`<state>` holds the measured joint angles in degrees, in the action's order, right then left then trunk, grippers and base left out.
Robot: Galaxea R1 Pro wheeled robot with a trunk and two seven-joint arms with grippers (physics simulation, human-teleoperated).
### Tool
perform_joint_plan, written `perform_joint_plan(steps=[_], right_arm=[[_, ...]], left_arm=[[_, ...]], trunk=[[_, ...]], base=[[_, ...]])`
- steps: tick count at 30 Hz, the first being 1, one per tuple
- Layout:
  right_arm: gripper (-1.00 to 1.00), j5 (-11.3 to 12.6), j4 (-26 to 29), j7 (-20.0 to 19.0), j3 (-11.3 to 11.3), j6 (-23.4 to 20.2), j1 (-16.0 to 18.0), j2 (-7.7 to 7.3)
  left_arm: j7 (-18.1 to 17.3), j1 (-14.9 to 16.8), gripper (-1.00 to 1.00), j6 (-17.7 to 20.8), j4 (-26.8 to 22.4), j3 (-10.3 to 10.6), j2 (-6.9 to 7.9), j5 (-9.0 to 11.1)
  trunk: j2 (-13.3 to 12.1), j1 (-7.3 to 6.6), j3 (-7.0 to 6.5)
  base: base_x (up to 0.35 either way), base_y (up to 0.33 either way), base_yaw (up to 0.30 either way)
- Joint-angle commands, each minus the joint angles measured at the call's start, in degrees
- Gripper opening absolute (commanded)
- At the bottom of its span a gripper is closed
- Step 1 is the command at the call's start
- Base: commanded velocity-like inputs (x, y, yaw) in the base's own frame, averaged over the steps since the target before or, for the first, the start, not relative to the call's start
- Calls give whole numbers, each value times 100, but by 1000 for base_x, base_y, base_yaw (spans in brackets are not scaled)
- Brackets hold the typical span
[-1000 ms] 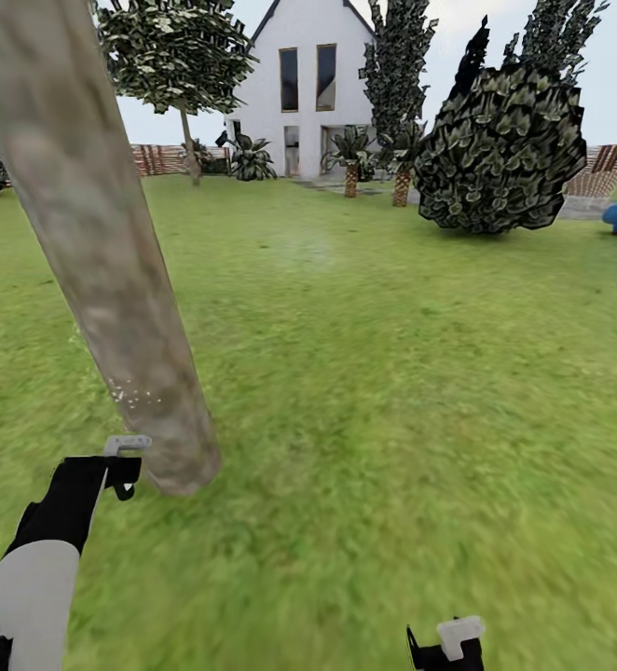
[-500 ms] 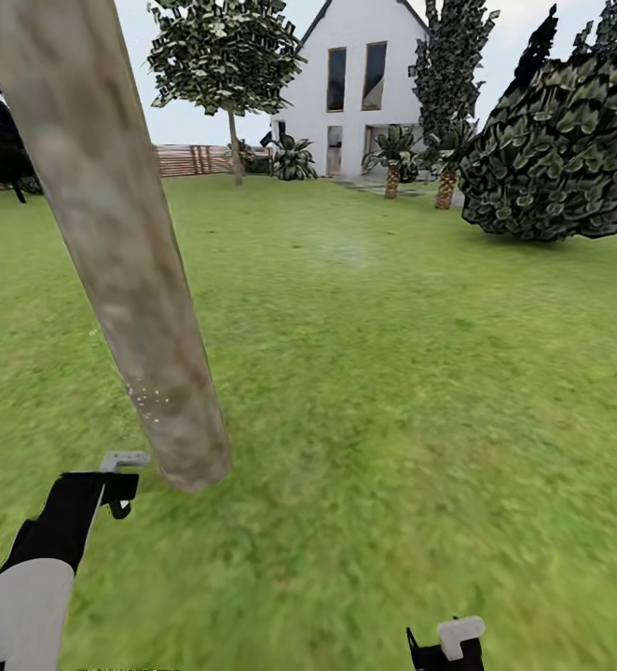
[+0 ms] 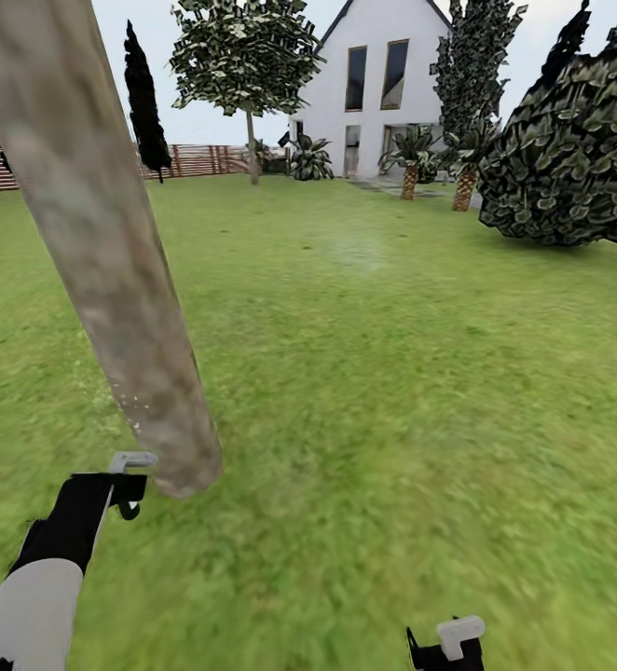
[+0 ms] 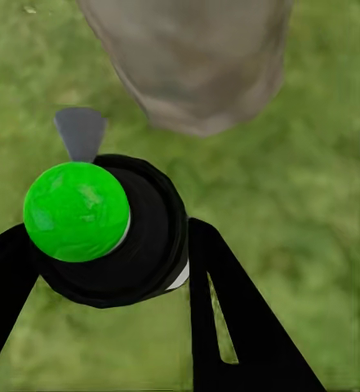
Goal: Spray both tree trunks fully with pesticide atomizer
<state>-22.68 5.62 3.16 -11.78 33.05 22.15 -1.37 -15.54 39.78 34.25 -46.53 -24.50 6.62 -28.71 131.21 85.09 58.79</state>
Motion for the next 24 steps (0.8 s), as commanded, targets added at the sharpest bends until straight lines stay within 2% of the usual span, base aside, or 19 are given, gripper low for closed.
perform_joint_plan(steps=[1, 4, 11, 14, 17, 18, 20, 22, 24], right_arm=[[100, 0, 0, 0, 0, 0, 0, -2], [100, 0, 0, -1, 0, 0, 0, 2], [100, 0, 0, 0, 0, 0, 0, 2], [100, 0, 0, 0, -2, 0, 0, -3], [100, 0, 1, 0, -2, 0, -1, -3], [100, 0, 1, 0, -1, 0, -1, -3], [100, 0, 1, 0, -4, 0, 0, -3], [100, 0, 1, 0, -8, 0, 0, -3], [100, 5, 1, 0, -9, 0, 0, -3]], left_arm=[[0, 2, -100, -6, 10, 0, -49, -23], [1, 7, -100, -4, 19, -1, -181, -18], [32, 42, -100, 11, -31, -24, -209, -10], [72, 76, -100, 14, -32, -5, -289, -17], [316, 36, -100, 0, -32, -39, -186, -40], [346, 21, -100, -3, -32, -37, -103, -37], [374, 7, -100, -11, -31, -5, -50, -26], [383, 10, -100, -14, -32, 18, -93, -17], [395, 58, -100, -8, -32, 76, -234, -16]], trunk=[[0, 0, 0], [0, 0, 0], [0, 0, 0], [0, 0, 0], [0, 0, 0], [0, 0, 0], [0, 0, 0], [0, 0, 0], [0, 0, 0]], base=[[2, -271, 70], [0, -272, 206], [0, -272, 274], [46, -272, 236], [90, -272, 29], [81, -272, 6], [37, -272, 42], [6, -272, 207], [2, -272, 259]])
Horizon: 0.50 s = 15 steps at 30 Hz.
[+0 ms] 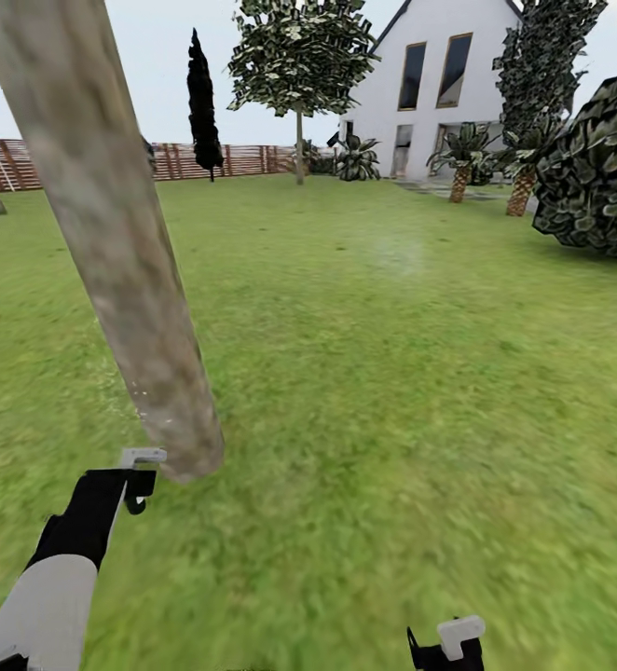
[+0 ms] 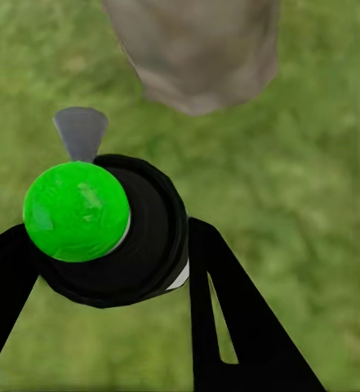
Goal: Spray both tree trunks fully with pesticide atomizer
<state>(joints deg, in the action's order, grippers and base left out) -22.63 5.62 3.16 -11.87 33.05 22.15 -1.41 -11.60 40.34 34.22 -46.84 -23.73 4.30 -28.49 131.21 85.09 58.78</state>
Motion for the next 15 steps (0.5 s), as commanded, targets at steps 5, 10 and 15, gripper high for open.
perform_joint_plan(steps=[5, 10, 15], right_arm=[[100, 0, 0, 0, 0, 0, 0, 0], [100, 1, 0, 0, 0, 0, 0, 0], [100, -5, 0, -1, 2, 0, 0, -8]], left_arm=[[15, 221, -100, 296, -996, 40, -295, -44], [9, 549, -100, 799, -1418, 296, -288, -57], [3, 547, -100, 921, -1433, 365, -279, -71]], trunk=[[0, 0, 0], [0, 0, 0], [0, 0, 0]], base=[[0, -272, 275], [16, -271, 90], [36, -169, 1]])
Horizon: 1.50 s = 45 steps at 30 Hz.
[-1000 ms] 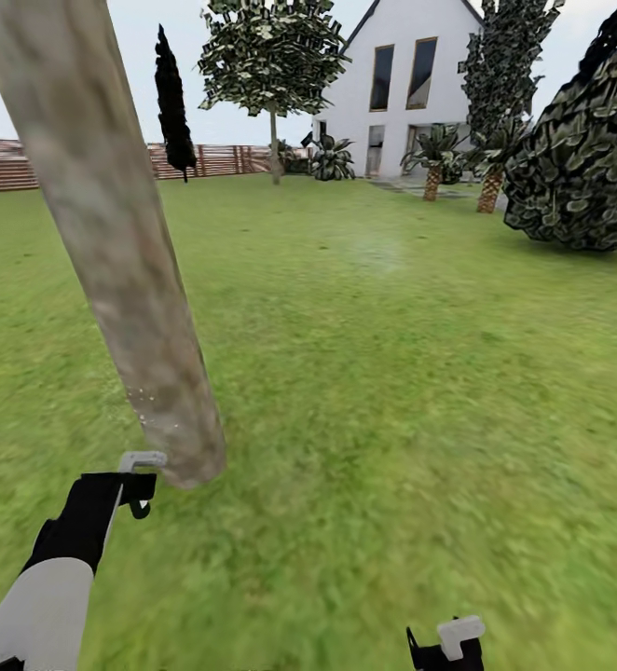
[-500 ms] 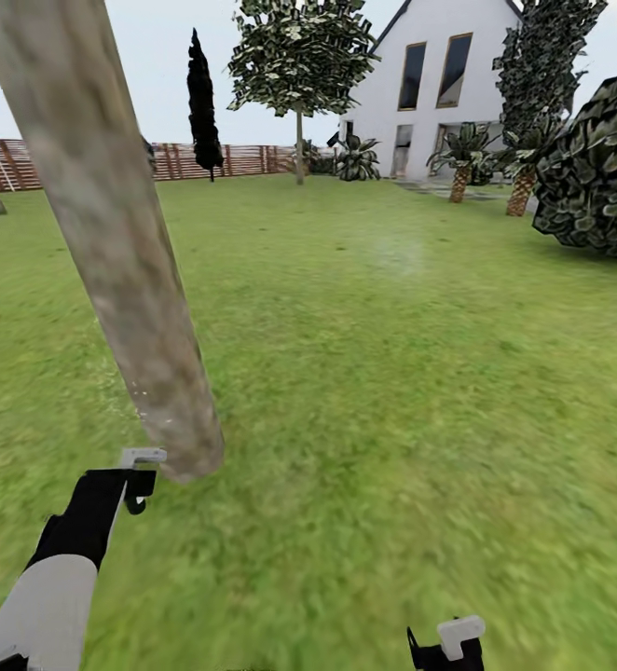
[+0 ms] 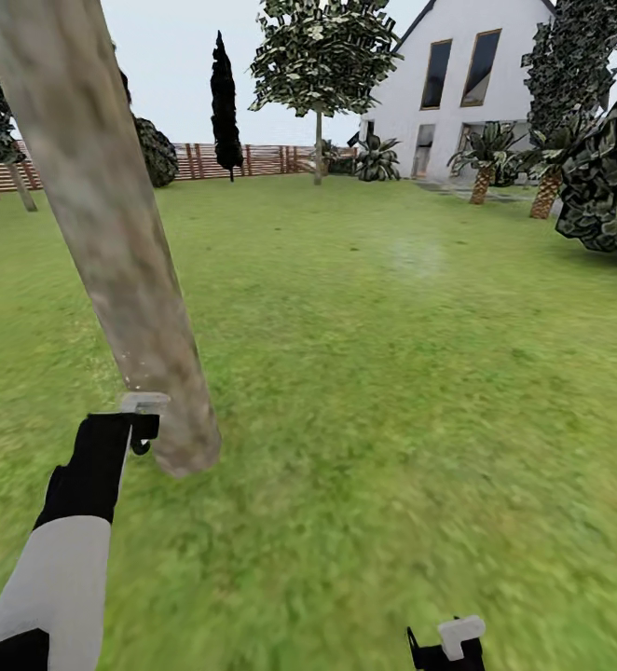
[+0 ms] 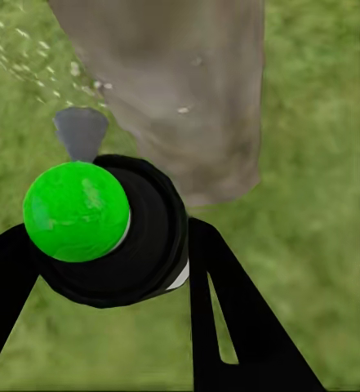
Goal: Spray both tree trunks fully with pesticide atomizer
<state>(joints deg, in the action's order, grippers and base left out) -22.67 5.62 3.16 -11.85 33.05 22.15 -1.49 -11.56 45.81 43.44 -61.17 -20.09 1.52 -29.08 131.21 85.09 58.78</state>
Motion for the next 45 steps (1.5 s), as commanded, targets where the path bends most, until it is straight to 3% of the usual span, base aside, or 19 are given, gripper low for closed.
perform_joint_plan(steps=[1, 3, 4, 7, 15, 19, 41, 45], right_arm=[[100, 0, 0, -5, 3, 0, 0, 1], [100, 0, 0, -3, 2, 0, 0, 7], [100, 2, 0, -2, 5, 0, 0, 13], [100, 5, 0, 0, 6, 0, 0, 17], [100, 0, 0, 1, 7, 0, 0, 17], [100, 3, 0, 1, 6, 0, 0, 17], [100, 0, 0, 1, 7, 0, 0, 15], [100, 0, 0, 1, 7, 0, 0, 16]], left_arm=[[2, 48, -100, 14, -16, 176, -9, -14], [4, 208, -100, 166, -36, 383, -8, -14], [1, 386, -100, 479, -36, 414, 31, 2], [-2, 446, -100, 766, -135, 457, 85, -21], [-54, 207, -100, 806, -283, 415, 184, -8], [-15, 48, -100, 791, -258, 448, 124, 23], [-35, 15, -100, 796, -203, 418, 112, 31], [-61, -168, -100, 786, -131, 399, 142, 25]], trunk=[[0, 0, 0], [0, 0, 0], [0, 0, 0], [0, 0, 0], [0, 0, 0], [0, 0, 0], [0, 0, 0], [0, 0, 0]], base=[[2, -13, 0], [0, -4, 0], [0, -1, 0], [0, 0, 4], [0, 0, 243], [87, -66, 273], [95, -242, 15], [136, -272, 235]])
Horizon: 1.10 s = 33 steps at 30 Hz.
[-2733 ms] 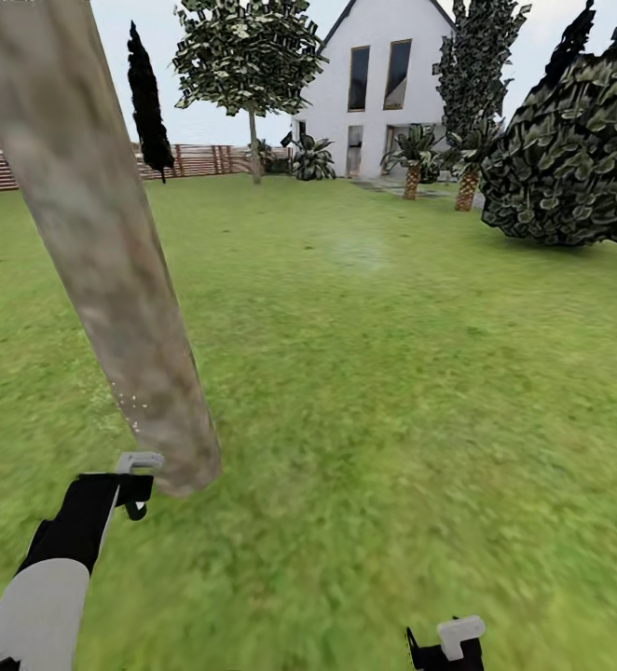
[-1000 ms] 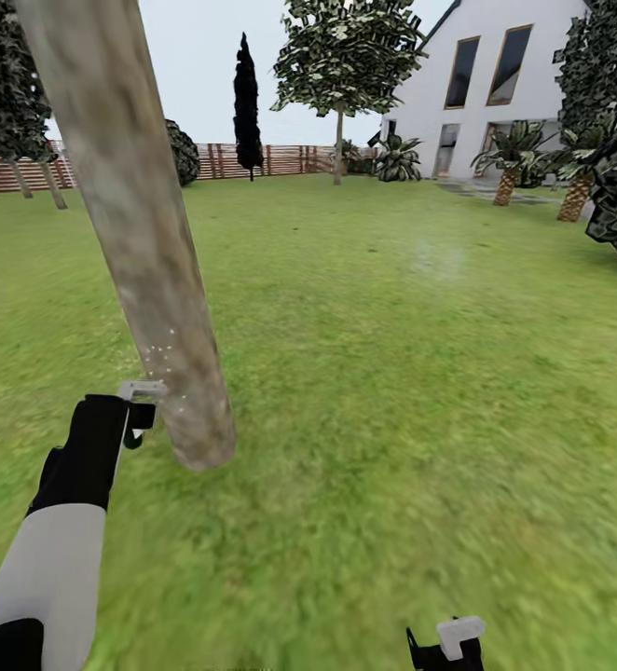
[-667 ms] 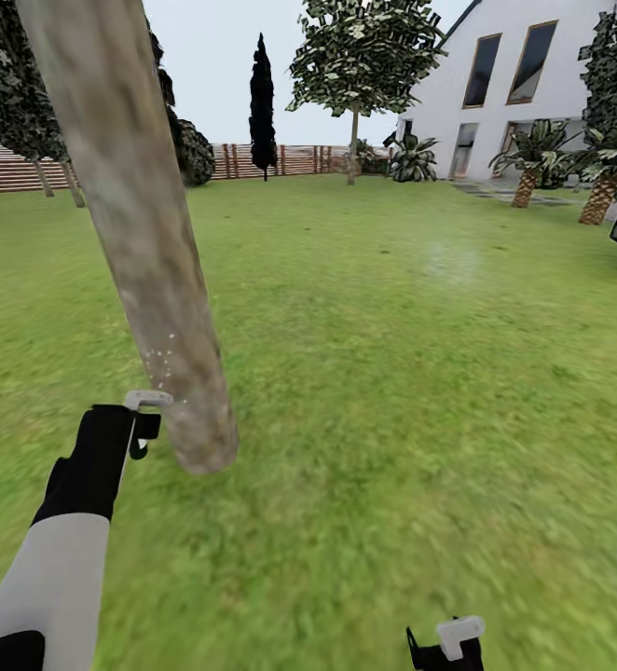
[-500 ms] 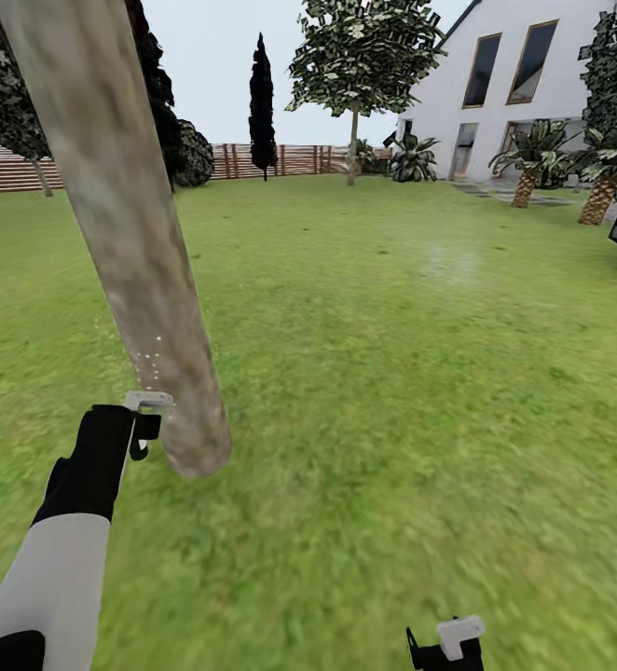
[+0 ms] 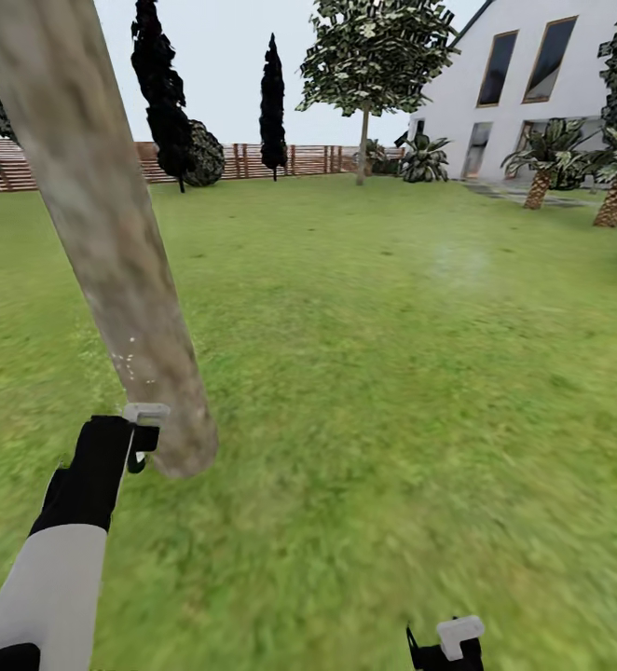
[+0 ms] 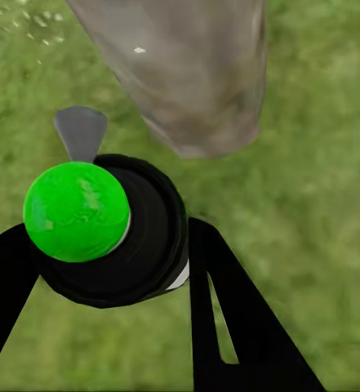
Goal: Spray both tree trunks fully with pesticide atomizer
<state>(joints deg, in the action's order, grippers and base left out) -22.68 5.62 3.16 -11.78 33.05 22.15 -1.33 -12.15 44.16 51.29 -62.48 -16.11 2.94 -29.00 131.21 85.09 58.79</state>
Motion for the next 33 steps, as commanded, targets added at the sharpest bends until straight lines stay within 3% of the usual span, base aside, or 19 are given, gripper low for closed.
perform_joint_plan(steps=[1, 3, 5, 7, 11, 14, 17, 19, 21, 24, 28, 33], right_arm=[[100, 0, 0, 0, 0, 0, 0, 0], [100, 0, 0, 0, -1, 0, 0, 0], [100, 0, 0, 0, -2, 0, 0, 1], [100, 0, 0, 0, -1, 0, 0, -2], [100, 0, 0, 0, 0, 0, 0, 1], [100, 0, 0, 0, 0, 0, 0, 1], [100, 0, 0, 0, 0, 0, 0, 1], [100, 0, 0, -1, 0, 0, 0, 1], [100, 0, 0, 0, 0, 0, 0, 1], [100, 0, 0, -1, -2, 0, 0, -1], [100, 0, 0, 0, -9, 0, 0, -62], [100, 8, 0, 0, 0, -8, 0, -54]], left_arm=[[-15, -159, -100, -144, 10, -205, 45, 9], [-30, -292, -100, -501, 17, -702, 104, 4], [-31, -326, -100, -610, 124, -843, 179, 15], [-19, -336, -100, -671, 429, -792, 62, 24], [-9, -330, -100, -666, 485, -519, -204, 24], [-15, -333, -100, -668, 480, -570, -95, 8], [-21, -337, -100, -681, 506, -980, 220, 8], [-24, -337, -100, -686, 510, -1105, 255, 15], [-21, -338, -100, -845, 643, -1019, 166, 21], [61, -332, -100, -1081, 792, -626, -82, 18], [63, -326, -100, -1110, 722, -561, -174, 26], [67, -260, -100, -1105, 669, -560, -179, 18]], trunk=[[0, 0, 0], [0, 0, 0], [0, 0, 0], [0, 0, 0], [0, 0, 0], [0, 0, 0], [0, 0, 0], [0, 0, 0], [0, 0, 0], [0, 0, 0], [0, 0, 0], [0, 0, 0]], base=[[139, -271, 274], [153, -261, 231], [152, -256, 74], [125, -255, 11], [119, -255, 21], [119, -255, 226], [118, -255, 272], [117, -255, 277], [114, -255, 277], [108, -255, 246], [43, -265, 35], [1, -273, 0]])
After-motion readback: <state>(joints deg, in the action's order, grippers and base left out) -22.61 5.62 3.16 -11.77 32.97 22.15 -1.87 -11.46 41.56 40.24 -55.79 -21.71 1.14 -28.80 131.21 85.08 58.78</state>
